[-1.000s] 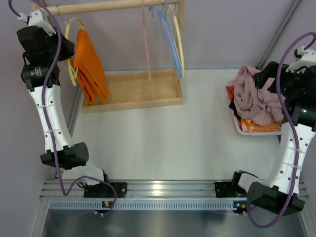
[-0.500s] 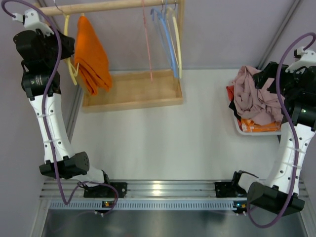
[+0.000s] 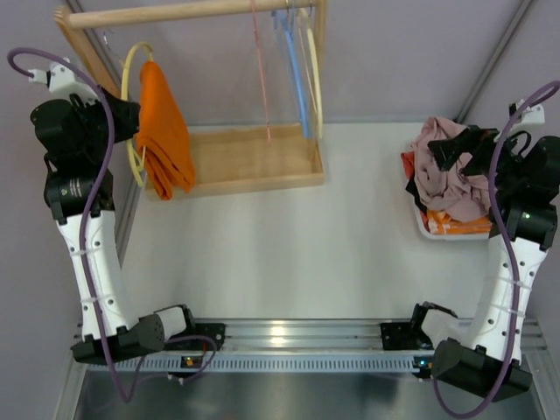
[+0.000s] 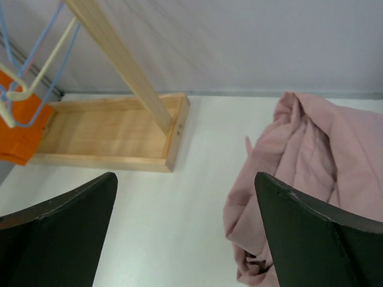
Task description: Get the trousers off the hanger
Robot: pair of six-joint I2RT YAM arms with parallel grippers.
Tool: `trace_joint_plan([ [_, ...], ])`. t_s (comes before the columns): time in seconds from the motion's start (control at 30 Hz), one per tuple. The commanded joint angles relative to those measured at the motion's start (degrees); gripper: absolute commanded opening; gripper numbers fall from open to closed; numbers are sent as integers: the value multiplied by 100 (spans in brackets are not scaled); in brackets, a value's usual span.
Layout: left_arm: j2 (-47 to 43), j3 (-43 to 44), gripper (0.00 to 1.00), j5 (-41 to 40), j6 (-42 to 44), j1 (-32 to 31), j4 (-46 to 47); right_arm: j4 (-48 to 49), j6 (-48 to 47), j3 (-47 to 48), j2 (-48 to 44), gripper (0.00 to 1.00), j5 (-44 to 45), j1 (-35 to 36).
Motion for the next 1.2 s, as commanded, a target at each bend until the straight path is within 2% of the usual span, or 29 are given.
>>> trace_joint_plan([
  [0.0, -894, -103, 0, 166, -333, -7, 1600, 1053, 661, -158, -283, 99, -856, 33],
  [0.13, -1272, -410, 0, 367, -790, 2, 1240, 1318, 681, -405, -424, 99, -533, 480],
  [0.23, -1528, -639, 0, 499, -1098, 2, 968, 1371, 506, -457, -424, 99, 134, 1437],
  [0.27, -1624, -727, 0, 534, -1212, -7, 914, 1441, 461, -484, -415, 99, 336, 2092],
  [0.33, -1703, -789, 0, 596, -1318, 2, 774, 1747, 374, -572, -328, 99, 1021, 2825],
  [0.37, -1739, -789, 0, 622, -1379, 2, 721, 1836, 321, -572, -275, 100, 1329, 3472],
  [0.43, -1792, -763, 0, 640, -1415, 2, 616, 2133, 128, -537, -30, 99, 2146, 4126],
  [0.47, -1783, -693, 0, 614, -1458, -7, 467, 2240, 57, -511, 68, 99, 2436, 4755],
  [0.5, -1766, -658, 0, 588, -1485, -7, 370, 2372, -22, -484, 173, 99, 3100, 5066],
  [0.63, -1827, -605, 0, 623, -1626, 20, 211, 2908, -637, -29, 1102, 99, 3915, 6646],
  [0.7, -1801, -526, 0, 562, -1574, 28, 62, 3189, -1109, 157, 1447, 100, 4335, 7106],
  [0.73, -1757, -421, 0, 500, -1486, 46, -8, 3364, -1234, 244, 1736, 99, 4442, 7552],
  [0.8, -1739, -350, 0, 359, -1415, 46, -166, 3839, -1628, 341, 2027, 99, 4504, 7941],
  [0.93, -1660, -192, 0, 184, -1415, 107, -483, 4306, -1850, 824, 2878, 99, 4584, 8759],
  [1.03, -1537, -139, 0, -80, -1441, 169, -817, 4499, -1842, 1079, 3284, 99, 4601, 9049],
  [1.17, -1528, -200, 0, 95, -1652, 187, -835, 4807, -1745, 1151, 3584, 99, 4610, 9244],
])
